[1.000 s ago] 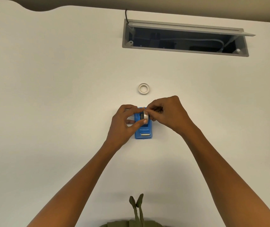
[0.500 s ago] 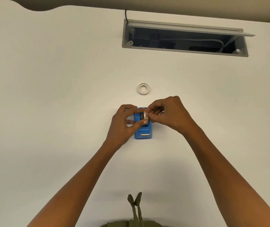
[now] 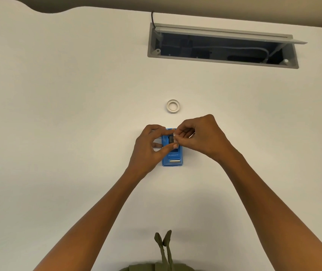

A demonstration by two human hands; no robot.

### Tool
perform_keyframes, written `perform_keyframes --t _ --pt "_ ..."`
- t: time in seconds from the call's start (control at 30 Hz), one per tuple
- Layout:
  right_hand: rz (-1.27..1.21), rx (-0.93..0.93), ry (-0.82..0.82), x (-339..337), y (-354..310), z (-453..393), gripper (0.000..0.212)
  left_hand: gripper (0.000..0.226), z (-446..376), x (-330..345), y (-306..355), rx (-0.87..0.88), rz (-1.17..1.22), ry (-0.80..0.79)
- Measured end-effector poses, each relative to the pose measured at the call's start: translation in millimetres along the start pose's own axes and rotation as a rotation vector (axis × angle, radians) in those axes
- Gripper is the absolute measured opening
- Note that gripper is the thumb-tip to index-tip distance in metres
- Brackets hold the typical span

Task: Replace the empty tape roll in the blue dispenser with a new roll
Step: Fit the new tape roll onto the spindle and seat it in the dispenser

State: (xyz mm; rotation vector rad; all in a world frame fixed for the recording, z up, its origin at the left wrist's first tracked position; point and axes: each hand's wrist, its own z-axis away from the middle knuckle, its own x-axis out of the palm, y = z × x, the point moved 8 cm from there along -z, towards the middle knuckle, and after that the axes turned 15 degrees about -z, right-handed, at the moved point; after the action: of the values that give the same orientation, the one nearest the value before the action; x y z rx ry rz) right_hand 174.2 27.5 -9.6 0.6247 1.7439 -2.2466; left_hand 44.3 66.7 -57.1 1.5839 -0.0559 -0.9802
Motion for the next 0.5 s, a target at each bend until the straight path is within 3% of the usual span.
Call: perform_keyframes --t 0.23,0.5 --pt "-0.005 0.024 0.034 -1.8 3.6 -2.9 0.007 0.035 -0.9 1.8 -4.6 -0.025 -0.031 -0.004" --pt "-0.227 0.095 0.099 -5.7 19.4 6.2 0.01 0.035 -1.2 1.8 -5.3 -0.044 -0.015 -0.021"
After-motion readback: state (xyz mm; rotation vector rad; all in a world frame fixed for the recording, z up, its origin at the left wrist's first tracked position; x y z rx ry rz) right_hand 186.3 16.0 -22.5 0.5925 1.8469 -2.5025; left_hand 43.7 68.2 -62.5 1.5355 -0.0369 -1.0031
